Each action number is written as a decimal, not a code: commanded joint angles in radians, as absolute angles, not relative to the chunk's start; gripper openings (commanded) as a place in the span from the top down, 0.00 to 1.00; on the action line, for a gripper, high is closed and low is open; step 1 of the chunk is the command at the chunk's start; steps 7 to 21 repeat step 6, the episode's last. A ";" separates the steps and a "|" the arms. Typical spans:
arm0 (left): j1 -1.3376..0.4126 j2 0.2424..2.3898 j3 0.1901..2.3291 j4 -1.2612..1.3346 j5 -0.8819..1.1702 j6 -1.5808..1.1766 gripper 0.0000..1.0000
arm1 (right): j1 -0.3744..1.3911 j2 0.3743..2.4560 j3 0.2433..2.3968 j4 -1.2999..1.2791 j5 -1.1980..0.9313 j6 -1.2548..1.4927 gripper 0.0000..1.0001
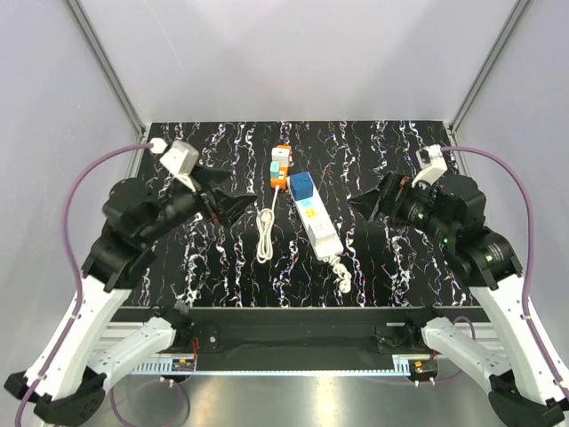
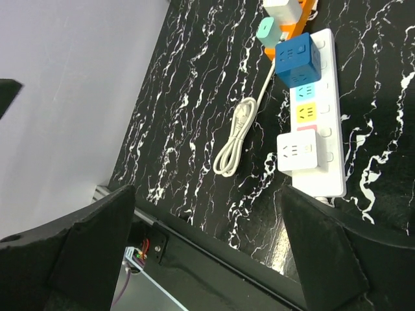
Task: Insert the plug
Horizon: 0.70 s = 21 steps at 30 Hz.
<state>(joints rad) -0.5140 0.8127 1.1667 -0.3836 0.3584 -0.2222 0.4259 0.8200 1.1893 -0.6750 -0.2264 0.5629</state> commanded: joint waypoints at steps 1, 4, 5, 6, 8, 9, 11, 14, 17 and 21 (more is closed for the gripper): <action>-0.515 0.752 1.148 -0.264 0.344 -0.239 0.01 | 0.431 0.795 1.223 -0.678 -0.169 0.537 0.00; -0.515 0.727 1.114 -0.239 0.328 -0.241 0.01 | 0.429 0.778 1.210 -0.664 -0.163 0.535 0.00; -0.515 0.727 1.112 -0.242 0.333 -0.236 0.01 | 0.430 0.778 1.209 -0.664 -0.164 0.537 0.00; -0.515 0.727 1.112 -0.245 0.345 -0.233 0.01 | 0.430 0.778 1.204 -0.663 -0.164 0.541 0.00; -0.515 0.727 1.112 -0.245 0.345 -0.233 0.01 | 0.430 0.778 1.204 -0.663 -0.164 0.541 0.00; -0.515 0.727 1.112 -0.245 0.345 -0.233 0.01 | 0.430 0.778 1.204 -0.663 -0.164 0.541 0.00; -0.515 0.727 1.112 -0.245 0.345 -0.233 0.01 | 0.430 0.778 1.204 -0.663 -0.164 0.541 0.00; -0.515 0.727 1.112 -0.245 0.345 -0.233 0.01 | 0.430 0.778 1.204 -0.663 -0.164 0.541 0.00; -0.515 0.727 1.112 -0.245 0.345 -0.233 0.01 | 0.430 0.778 1.204 -0.663 -0.164 0.541 0.00; -0.515 0.727 1.112 -0.245 0.345 -0.233 0.01 | 0.430 0.778 1.204 -0.663 -0.164 0.541 0.00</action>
